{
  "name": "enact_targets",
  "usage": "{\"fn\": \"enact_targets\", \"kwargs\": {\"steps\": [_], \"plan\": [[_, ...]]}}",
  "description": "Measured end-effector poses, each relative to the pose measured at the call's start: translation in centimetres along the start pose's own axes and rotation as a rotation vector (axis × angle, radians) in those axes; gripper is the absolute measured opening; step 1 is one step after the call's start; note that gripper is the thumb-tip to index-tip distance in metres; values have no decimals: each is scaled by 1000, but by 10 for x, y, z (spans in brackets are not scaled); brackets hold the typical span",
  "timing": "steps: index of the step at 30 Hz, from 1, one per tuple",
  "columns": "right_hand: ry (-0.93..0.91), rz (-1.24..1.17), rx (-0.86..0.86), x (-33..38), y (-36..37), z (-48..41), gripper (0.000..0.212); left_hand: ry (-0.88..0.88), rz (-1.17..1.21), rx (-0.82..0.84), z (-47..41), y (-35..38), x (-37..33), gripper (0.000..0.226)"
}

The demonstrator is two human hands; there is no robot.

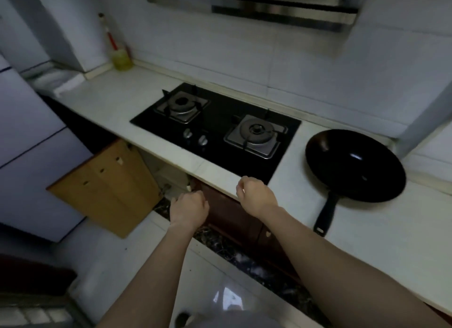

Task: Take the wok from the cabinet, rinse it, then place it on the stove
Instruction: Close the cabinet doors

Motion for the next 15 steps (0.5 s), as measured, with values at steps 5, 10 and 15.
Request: {"fn": "enact_targets", "kwargs": {"steps": [5, 10, 15], "plan": [[-30, -3, 95, 80, 51, -30, 33, -128, 73, -23, -4, -11, 104, 28], [-108, 43, 195, 168, 114, -56, 36, -278, 118, 11, -3, -21, 215, 20], [-141, 36, 301, 239, 170, -74, 31, -381, 81, -6, -5, -26, 302, 15]]}}
Point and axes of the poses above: each hand's wrist, its own z-axis away from the middle knuckle, its own y-axis out of the palm, x = y × z, the point moved 3 cm from there along -z, towards the middle knuckle, and after that the axes turned 3 degrees about -z, right-handed, at the moved point
